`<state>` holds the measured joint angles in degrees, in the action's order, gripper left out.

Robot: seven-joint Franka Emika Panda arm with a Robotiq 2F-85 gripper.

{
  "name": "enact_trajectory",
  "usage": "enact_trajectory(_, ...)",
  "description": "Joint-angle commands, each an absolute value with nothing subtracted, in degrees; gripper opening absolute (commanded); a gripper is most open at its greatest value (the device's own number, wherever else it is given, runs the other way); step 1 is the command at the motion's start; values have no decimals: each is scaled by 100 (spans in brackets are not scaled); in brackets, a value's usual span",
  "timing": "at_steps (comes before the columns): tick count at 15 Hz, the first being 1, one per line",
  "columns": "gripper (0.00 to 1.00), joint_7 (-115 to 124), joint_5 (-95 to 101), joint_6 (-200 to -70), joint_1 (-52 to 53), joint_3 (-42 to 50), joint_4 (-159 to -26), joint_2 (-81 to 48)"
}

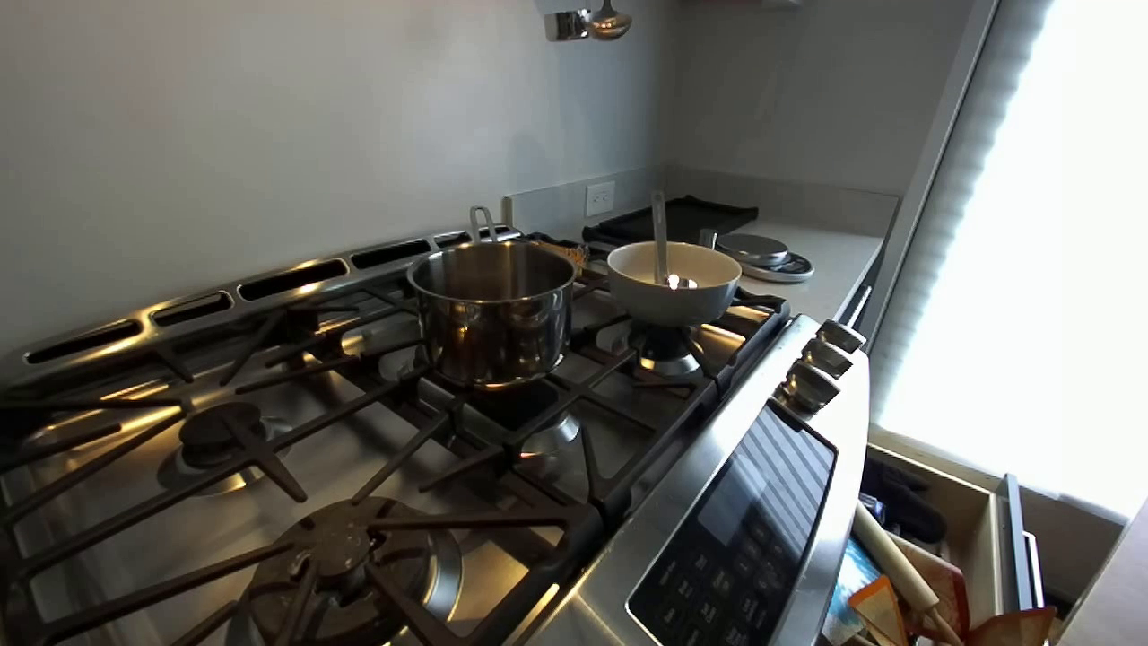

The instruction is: Turn the light of the range hood on

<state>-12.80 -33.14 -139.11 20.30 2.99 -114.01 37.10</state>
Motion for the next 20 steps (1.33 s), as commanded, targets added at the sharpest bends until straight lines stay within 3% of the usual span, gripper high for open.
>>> enact_trajectory(1, 0, -1241, -3319, -13400, 2019, 409, -11339, 3764)
enact_trajectory(5, 0, -1297, -3269, -12285, 1856, 756, -11418, 4201)
enact_trajectory(9, 0, -1089, -2438, -11380, 1057, 679, -11638, 4251)
enact_trajectory(20, 0, -734, -133, -11803, -173, -27, -14137, 4218)
